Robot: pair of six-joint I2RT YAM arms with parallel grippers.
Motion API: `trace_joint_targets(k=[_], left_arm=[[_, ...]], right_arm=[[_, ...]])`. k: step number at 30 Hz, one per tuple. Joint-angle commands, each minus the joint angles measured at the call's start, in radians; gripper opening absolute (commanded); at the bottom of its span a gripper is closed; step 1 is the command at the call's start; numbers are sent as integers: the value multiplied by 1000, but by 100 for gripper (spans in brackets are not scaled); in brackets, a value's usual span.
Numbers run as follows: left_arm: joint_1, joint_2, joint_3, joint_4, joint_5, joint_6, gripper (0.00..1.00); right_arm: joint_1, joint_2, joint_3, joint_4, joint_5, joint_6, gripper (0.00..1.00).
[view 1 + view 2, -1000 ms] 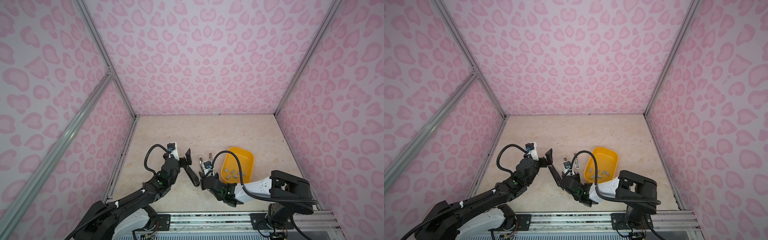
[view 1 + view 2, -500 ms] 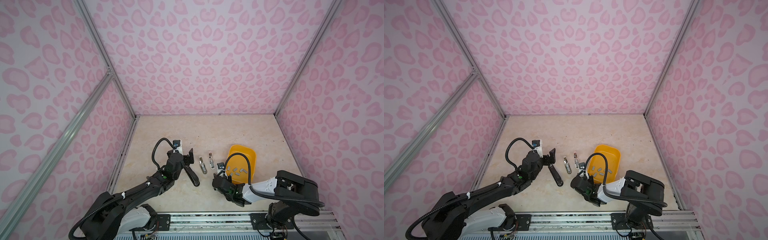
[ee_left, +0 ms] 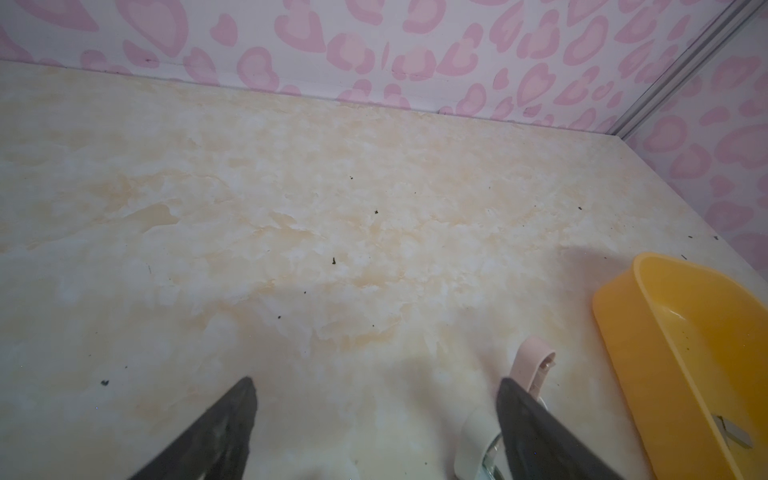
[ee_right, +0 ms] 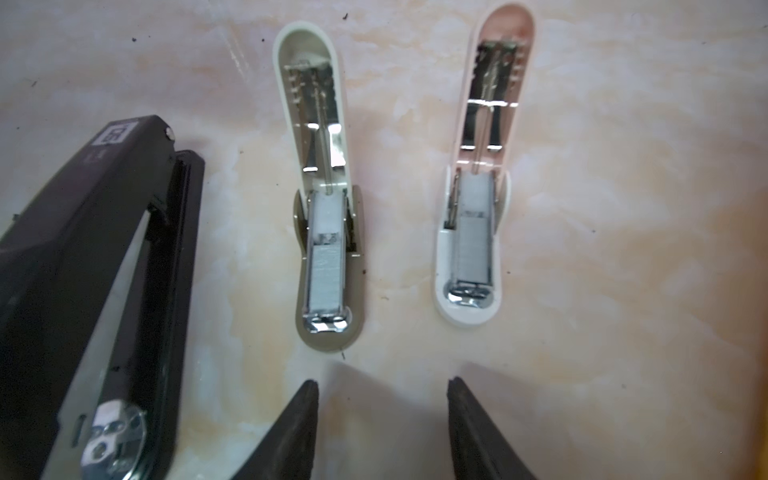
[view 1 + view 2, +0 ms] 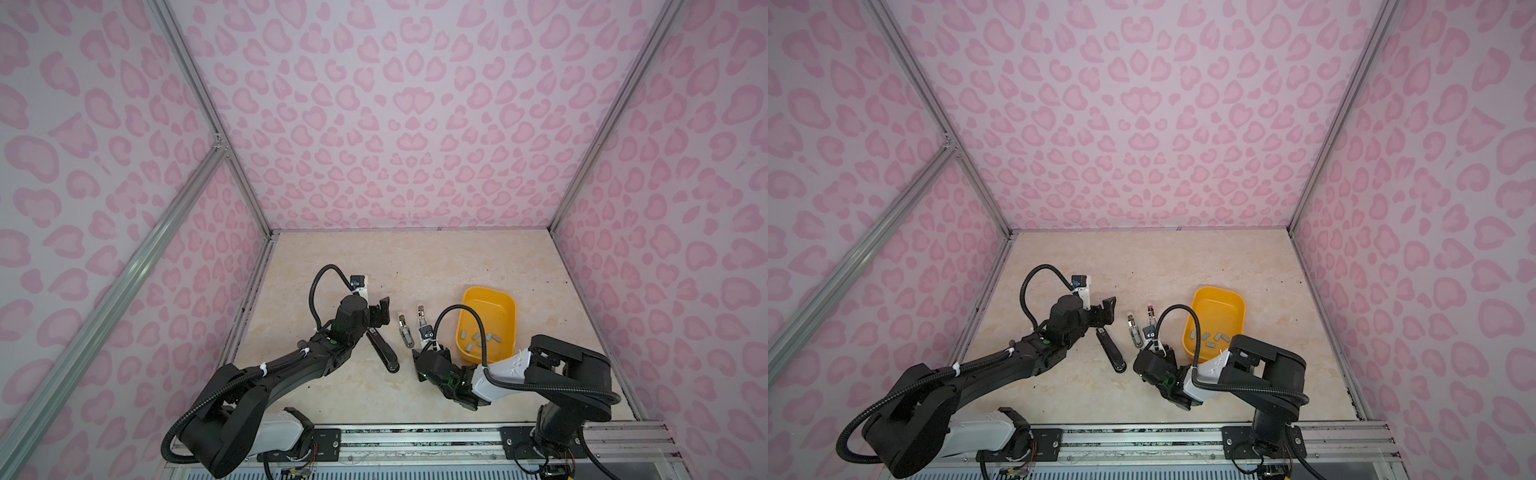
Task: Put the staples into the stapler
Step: 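Lift the left gripper off while the right gripper moves to the white stapler, then hold the white stapler base with the right gripper while left grasps its top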
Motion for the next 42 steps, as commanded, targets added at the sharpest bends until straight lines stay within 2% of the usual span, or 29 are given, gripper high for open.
trace_joint_targets(k=[1, 3, 6, 12, 14, 18, 22, 28, 33, 36, 42], left_arm=[[9, 18, 18, 4, 64, -2, 88], [15, 29, 25, 5, 81, 0, 87], [17, 47, 40, 2, 102, 2, 83], [27, 73, 46, 1, 111, -13, 78], [37, 79, 51, 1, 120, -19, 76], [56, 86, 57, -2, 137, -24, 72], [74, 90, 61, -2, 148, -31, 72], [81, 126, 73, -4, 135, -24, 70], [84, 163, 100, -13, 120, -13, 69], [85, 181, 116, -22, 109, -7, 68], [100, 251, 156, -31, 102, -4, 66]], right_arm=[[-16, 41, 26, 50, -58, -23, 60], [-29, 58, 28, 73, -78, -27, 65], [-40, 83, 39, 71, -86, -25, 65], [-39, 121, 50, 81, -96, -39, 47], [-40, 127, 48, 83, -93, -48, 44], [-39, 146, 58, 79, -90, -71, 52], [-40, 153, 66, 72, -89, -89, 54], [-42, 176, 67, 75, -85, -109, 39], [-43, 192, 62, 97, -89, -143, 35], [-43, 191, 65, 94, -92, -154, 29], [-41, 188, 53, 114, -118, -152, 26]])
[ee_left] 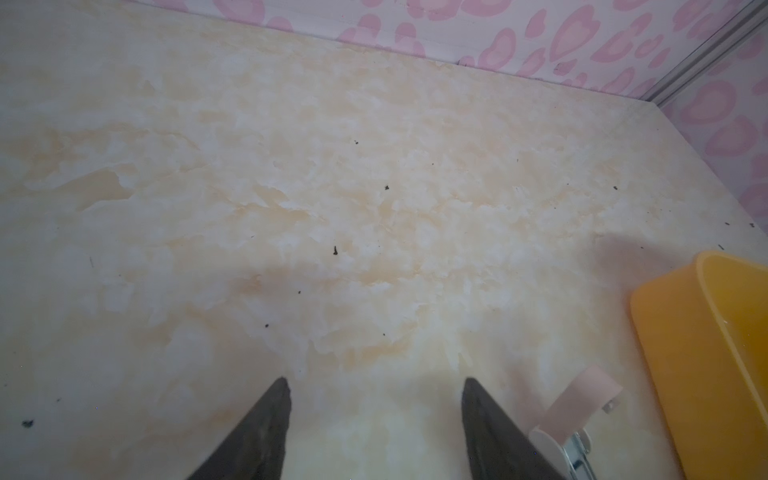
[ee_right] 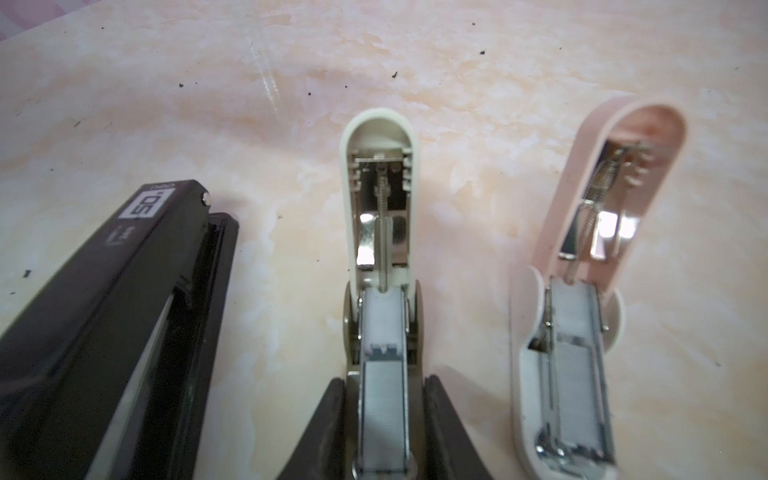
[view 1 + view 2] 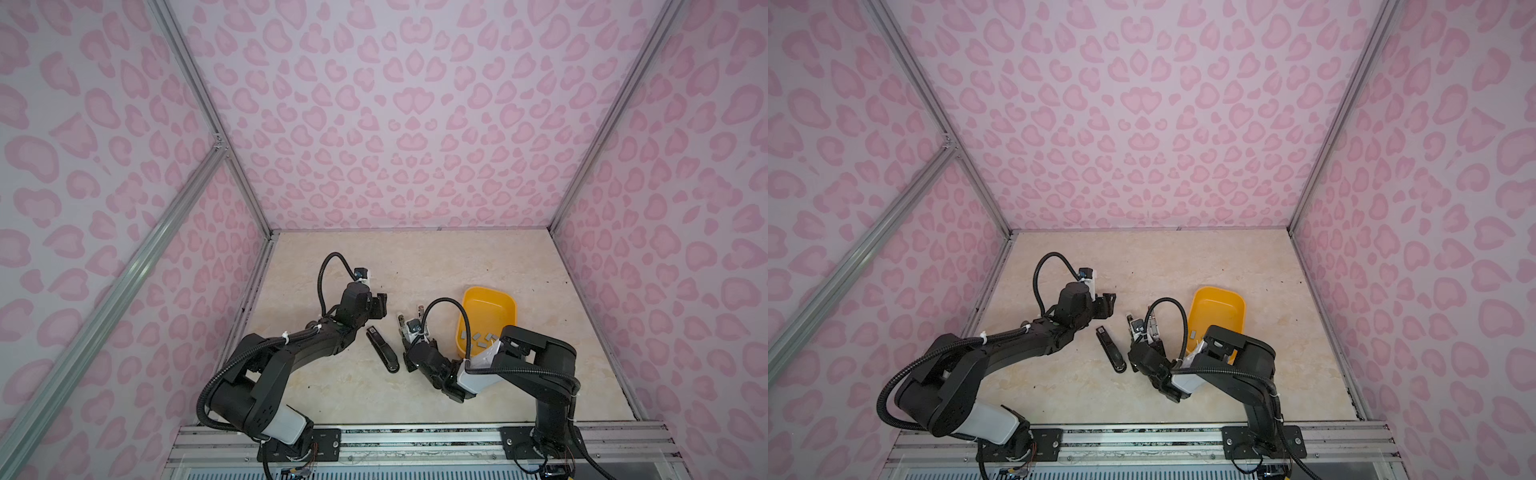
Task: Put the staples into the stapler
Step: 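Hold the white stapler base with the right gripper while left grasps its top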
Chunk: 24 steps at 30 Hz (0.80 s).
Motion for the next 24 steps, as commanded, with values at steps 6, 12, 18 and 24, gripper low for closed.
trace_joint_targets(k=[6, 12, 18, 24], left_arm=[[3, 110, 60, 25, 92, 73, 61], [-23, 163, 76, 17, 134, 136, 54], [-97, 155, 35, 50, 139, 214, 50], [-134, 121, -32, 102, 164, 253, 44]], right_arm=[[3, 3, -19, -123, -67, 5, 22], [3, -3, -25, -118, -65, 30, 22], [-13, 3, -26, -102, -78, 61, 21], [-22, -3, -32, -85, -74, 72, 21]])
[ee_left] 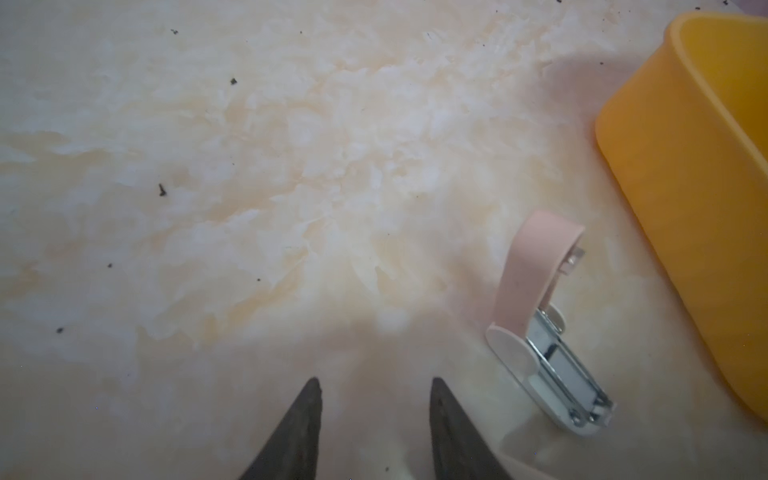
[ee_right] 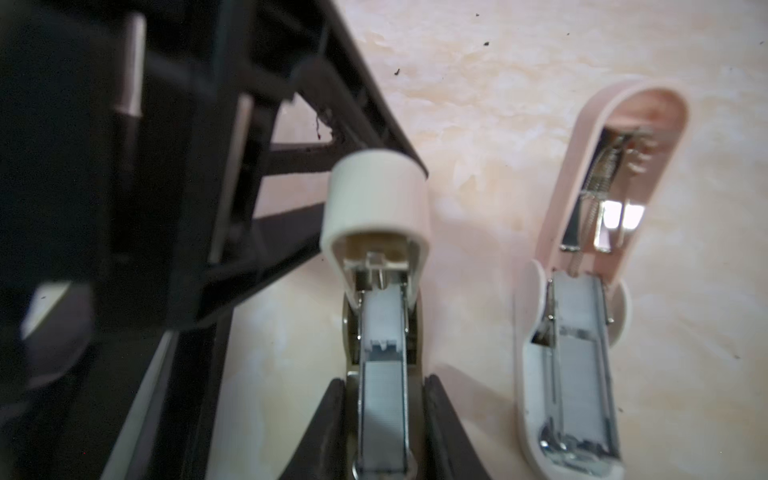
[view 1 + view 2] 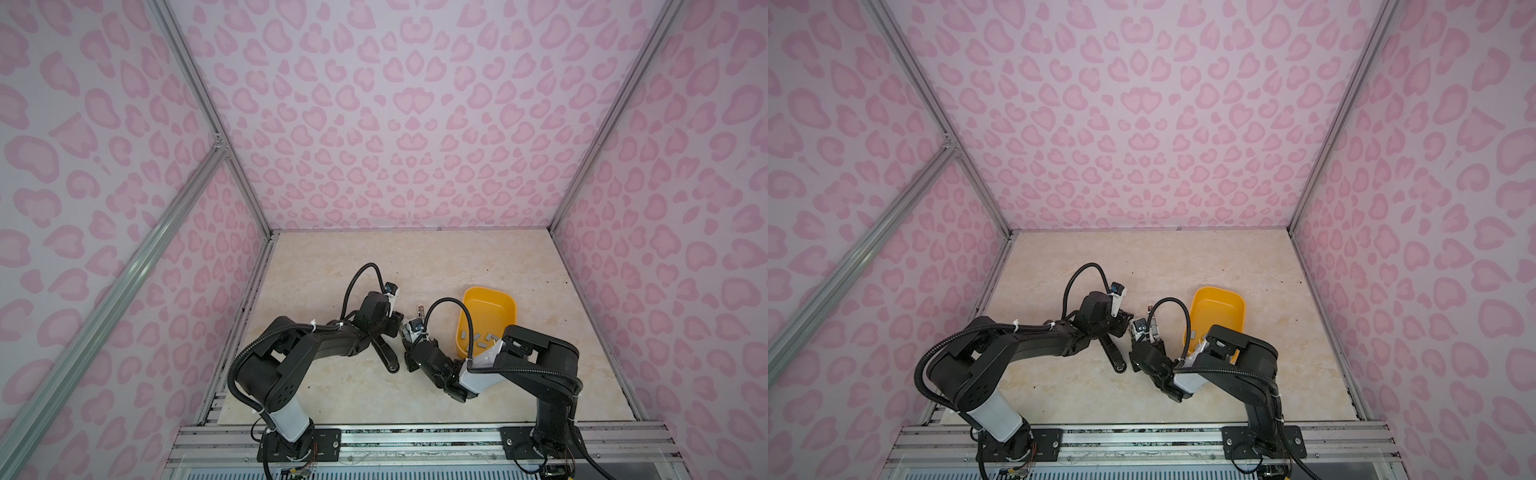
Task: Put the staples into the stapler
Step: 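Hold the white stapler base with the right gripper while left grasps its top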
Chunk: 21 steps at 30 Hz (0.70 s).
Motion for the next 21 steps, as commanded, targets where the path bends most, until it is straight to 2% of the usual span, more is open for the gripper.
trace_joint_targets(k=[1, 7, 16, 21], left_arm=[[-10, -29, -37, 78, 31, 41, 44], [-27, -38, -95, 154, 100, 64, 44], [-50, -53, -116, 193, 92, 87, 45], [-51, -44, -127, 201, 94, 85, 45]], right_arm=[[-4, 9, -21, -98, -27, 30, 21], [-9, 9, -43, -56, -23, 28, 26], [-9, -4, -44, -62, -15, 21, 27], [-9, -33, -57, -71, -12, 21, 43]])
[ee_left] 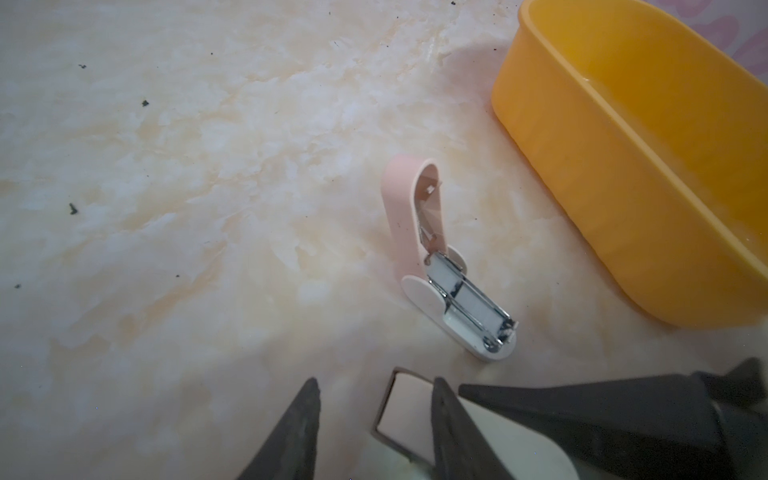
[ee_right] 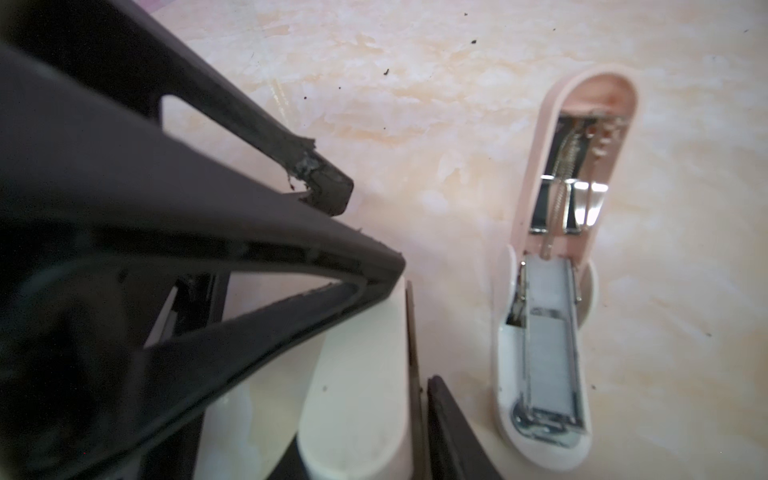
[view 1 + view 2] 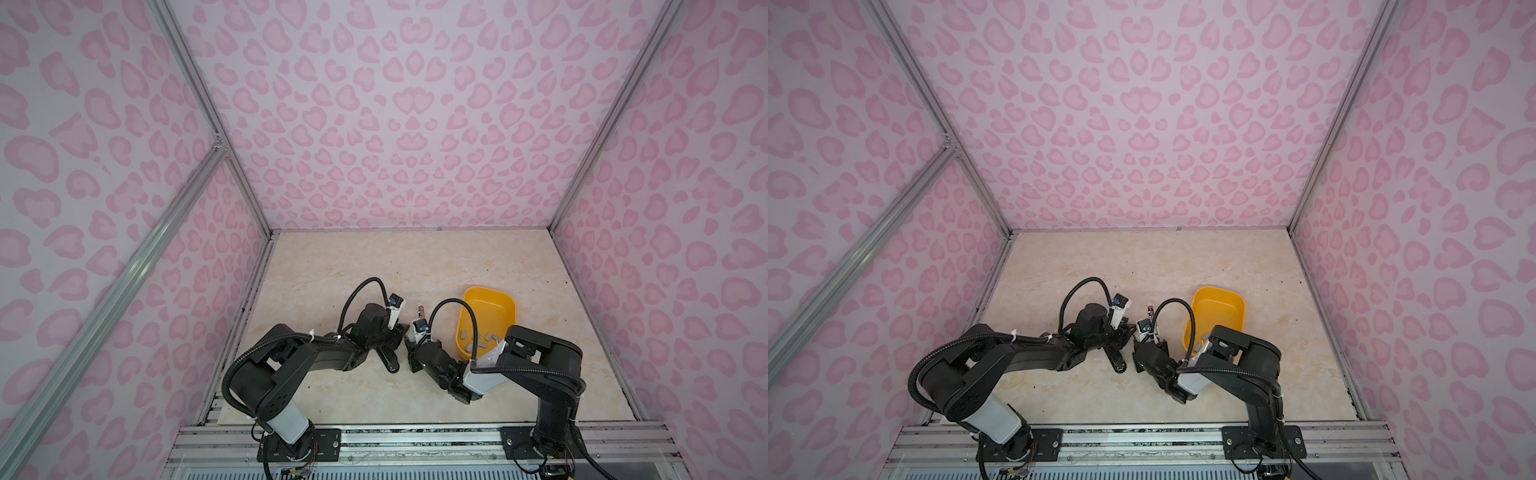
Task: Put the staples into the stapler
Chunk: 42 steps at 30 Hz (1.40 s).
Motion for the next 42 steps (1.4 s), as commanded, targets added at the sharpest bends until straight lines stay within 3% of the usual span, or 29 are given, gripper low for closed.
trace_joint_targets(k=[1, 5, 9, 18, 24, 42], left_arm=[[-2, 0, -7, 40, 8, 12, 45], [-3, -12, -14, 43, 15, 21, 45], [-3, -20, -9, 35, 17, 26, 45], [-9, -28, -29, 49, 25, 35, 45], [-14, -47, -40, 47, 19, 35, 45], [-24, -54, -69, 72, 16, 30, 43]], right_arm=[[-1, -17, -13, -108, -6, 8, 45], [-1, -80, -22, -132, 1, -2, 52], [5, -164, -37, -160, 6, -4, 51], [4, -283, -47, -184, -11, -17, 31], [2, -272, -5, -230, 0, -19, 23], [-4, -155, 6, -237, -3, 32, 17]])
